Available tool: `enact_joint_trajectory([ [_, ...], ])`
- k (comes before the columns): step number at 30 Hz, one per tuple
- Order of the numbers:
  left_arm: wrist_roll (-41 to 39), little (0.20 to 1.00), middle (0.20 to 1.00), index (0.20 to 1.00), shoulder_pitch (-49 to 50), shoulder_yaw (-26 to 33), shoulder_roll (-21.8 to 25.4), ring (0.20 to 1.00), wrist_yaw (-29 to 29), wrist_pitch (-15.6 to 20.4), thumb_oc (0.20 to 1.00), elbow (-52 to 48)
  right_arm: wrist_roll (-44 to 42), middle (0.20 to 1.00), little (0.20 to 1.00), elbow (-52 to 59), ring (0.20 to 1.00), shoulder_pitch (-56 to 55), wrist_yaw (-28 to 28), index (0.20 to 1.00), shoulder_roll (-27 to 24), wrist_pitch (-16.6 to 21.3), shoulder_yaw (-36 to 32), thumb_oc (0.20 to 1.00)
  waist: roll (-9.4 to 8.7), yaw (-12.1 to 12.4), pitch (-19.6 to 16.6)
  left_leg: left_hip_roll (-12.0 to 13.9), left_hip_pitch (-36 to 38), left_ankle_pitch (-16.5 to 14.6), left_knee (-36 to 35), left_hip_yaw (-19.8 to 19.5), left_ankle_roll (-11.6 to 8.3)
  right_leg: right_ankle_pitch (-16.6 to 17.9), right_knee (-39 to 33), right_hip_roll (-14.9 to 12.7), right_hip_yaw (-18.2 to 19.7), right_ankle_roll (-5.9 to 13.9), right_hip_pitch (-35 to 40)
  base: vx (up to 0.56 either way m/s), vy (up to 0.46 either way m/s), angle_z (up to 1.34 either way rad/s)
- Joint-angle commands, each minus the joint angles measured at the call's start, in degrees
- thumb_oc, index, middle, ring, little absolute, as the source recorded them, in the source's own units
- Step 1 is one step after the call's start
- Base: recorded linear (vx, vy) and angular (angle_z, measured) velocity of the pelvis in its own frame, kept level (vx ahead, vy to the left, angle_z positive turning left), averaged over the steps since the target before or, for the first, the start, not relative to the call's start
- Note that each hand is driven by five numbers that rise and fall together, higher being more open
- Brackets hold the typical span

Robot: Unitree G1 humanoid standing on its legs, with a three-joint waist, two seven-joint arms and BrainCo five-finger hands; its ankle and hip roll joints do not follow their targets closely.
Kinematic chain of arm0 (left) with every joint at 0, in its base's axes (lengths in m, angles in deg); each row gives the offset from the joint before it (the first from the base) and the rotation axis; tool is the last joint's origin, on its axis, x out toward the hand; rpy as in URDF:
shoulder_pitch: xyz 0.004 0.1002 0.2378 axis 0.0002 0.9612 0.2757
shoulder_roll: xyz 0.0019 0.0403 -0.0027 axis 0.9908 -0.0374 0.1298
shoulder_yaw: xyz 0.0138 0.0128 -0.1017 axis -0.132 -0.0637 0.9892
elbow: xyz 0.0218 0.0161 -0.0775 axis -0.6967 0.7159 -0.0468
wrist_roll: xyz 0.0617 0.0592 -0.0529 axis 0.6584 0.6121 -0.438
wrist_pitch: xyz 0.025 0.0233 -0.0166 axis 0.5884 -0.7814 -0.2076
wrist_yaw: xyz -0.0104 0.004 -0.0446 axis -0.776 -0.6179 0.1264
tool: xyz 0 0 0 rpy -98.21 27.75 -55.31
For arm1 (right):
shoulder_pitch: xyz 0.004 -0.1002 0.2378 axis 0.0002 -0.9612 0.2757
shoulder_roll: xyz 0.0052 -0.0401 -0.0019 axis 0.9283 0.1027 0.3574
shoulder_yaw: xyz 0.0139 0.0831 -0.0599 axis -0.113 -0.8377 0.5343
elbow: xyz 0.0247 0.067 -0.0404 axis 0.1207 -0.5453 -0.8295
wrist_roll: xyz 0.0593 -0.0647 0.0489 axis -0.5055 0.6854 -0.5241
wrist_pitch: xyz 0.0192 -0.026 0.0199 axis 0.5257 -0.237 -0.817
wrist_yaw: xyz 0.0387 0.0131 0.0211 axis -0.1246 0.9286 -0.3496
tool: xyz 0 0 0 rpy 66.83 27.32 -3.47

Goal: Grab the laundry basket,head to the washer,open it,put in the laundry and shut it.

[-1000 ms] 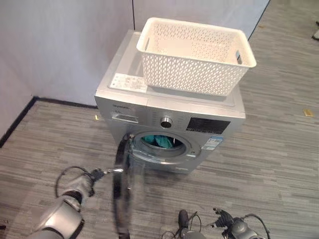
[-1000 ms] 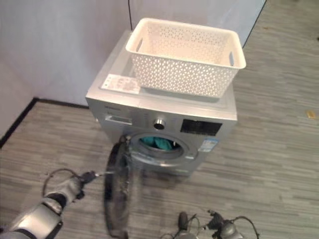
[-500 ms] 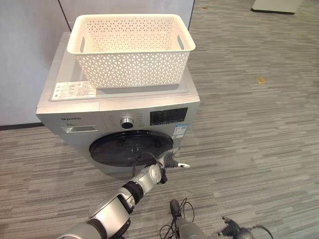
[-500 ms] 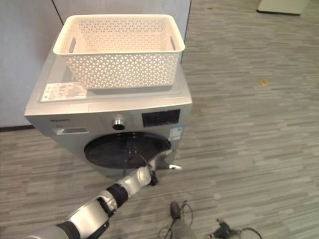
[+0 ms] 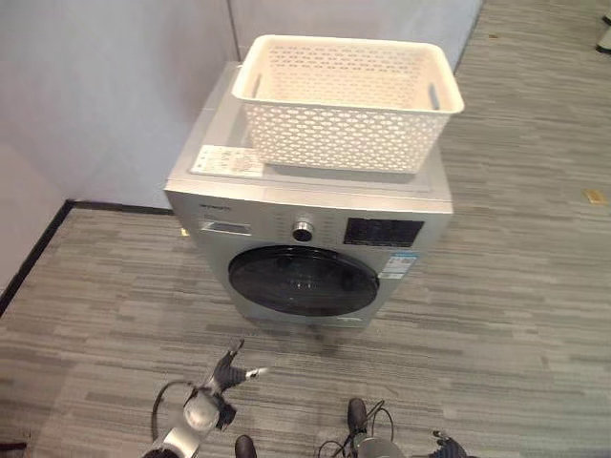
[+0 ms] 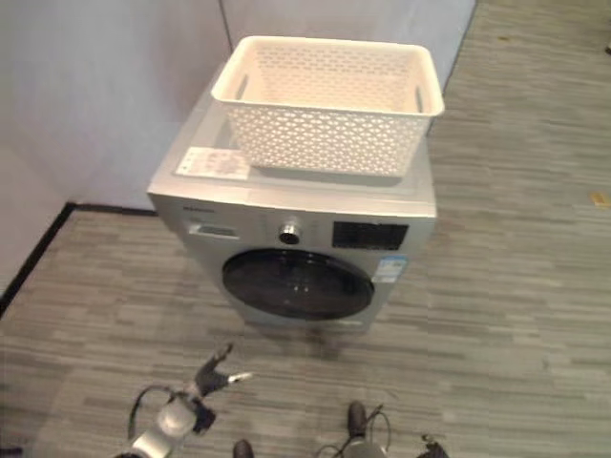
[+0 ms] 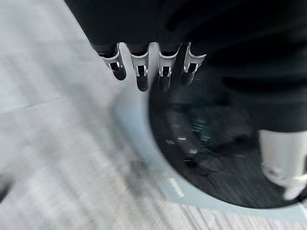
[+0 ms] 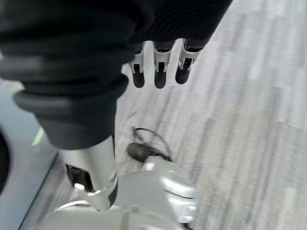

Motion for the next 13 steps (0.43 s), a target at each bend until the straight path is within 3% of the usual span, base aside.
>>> enact_joint_trajectory([
  [1, -6.6, 1.0, 1.0, 1.0, -4.5, 4.5, -1.8, 1.0, 0.8, 3.0, 1.0, 7.2, -2.0, 1.0, 1.0, -1.2, 1.0, 1.1, 0.6, 1.0, 1.0, 1.9, -1.7, 1.0, -2.54, 0.1, -0.7, -2.2, -1.8, -1.9, 0.6, -3.2, 1.76, -4.9, 0.6, -2.8, -1.4, 2.69, 4.7, 0.0, 0.02, 0.26],
  [6, -6.0, 1.0, 1.0, 1.0, -3.0, 10.7, -3.3, 1.0, 0.6, 1.6, 1.0, 22.0, -1.3, 1.0, 1.0, -3.6, 1.0, 0.9, -0.6, 1.0, 2.1, 1.3, -1.8, 1.0, -3.32, 1.4, -2.2, -3.1, -0.4, -2.6, 0.6, -4.4, 2.1, -5.3, 0.6, -3.4, -2.7, 2.66, 7.1, 0.0, 0.039, 0.15],
  [13, -6.6, 1.0, 1.0, 1.0, -2.9, 12.2, -2.8, 1.0, 2.7, 0.7, 1.0, 24.0, -0.8, 1.0, 1.0, -5.5, 1.0, 0.1, -2.3, 1.0, 2.6, 0.1, -1.2, 1.0, -3.86, 1.7, -2.9, -3.6, 0.7, -3.2, 0.6, -4.7, 2.44, -5.2, 0.6, -4.0, -3.1, 2.78, 8.4, 0.0, 0.033, 0.08],
])
